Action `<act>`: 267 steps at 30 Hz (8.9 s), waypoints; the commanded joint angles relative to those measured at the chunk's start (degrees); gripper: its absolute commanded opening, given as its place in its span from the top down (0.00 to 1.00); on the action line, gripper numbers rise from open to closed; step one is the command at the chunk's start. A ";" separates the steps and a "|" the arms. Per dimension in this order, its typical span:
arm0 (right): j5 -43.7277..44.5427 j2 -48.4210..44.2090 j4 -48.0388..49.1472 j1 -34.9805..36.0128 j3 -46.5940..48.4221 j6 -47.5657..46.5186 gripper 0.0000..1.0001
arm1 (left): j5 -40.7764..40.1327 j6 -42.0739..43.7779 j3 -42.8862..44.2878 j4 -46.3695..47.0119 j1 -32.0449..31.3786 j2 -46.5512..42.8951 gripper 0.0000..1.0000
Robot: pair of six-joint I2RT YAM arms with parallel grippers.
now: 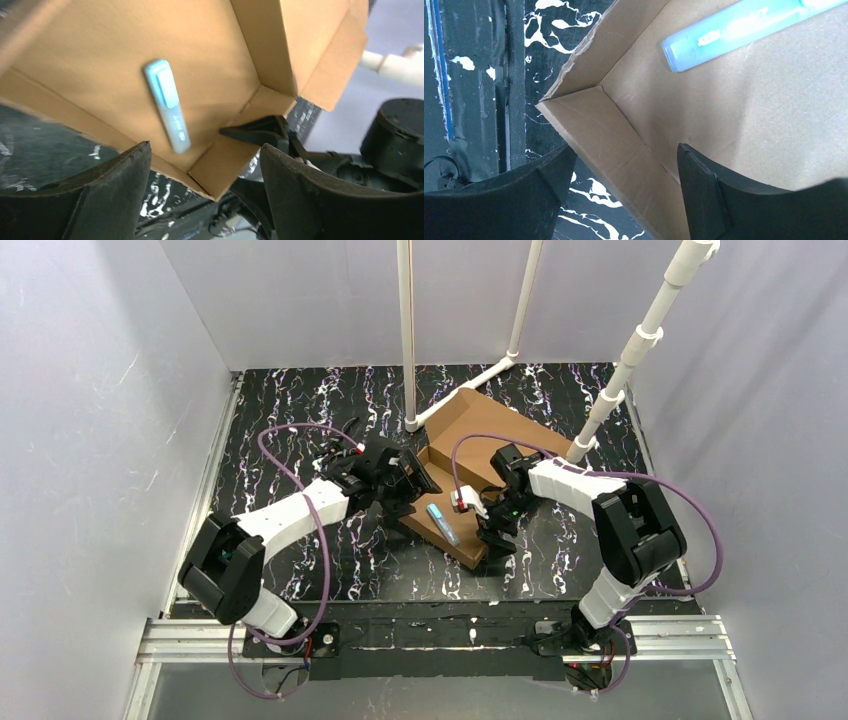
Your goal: Fold the paper box
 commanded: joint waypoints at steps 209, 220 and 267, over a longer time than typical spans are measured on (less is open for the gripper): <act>8.26 -20.05 -34.63 -61.11 -0.70 -10.61 0.02 | -1.56 56.92 -4.43 -18.28 9.84 -28.10 0.02; 7.63 -19.24 -34.65 -61.11 1.04 -9.44 0.02 | -1.65 56.91 -4.69 -18.27 9.96 -27.41 0.02; -0.17 -31.52 -26.10 -42.75 -2.57 -16.09 0.02 | 8.60 40.76 -11.40 -15.07 11.19 -32.56 0.02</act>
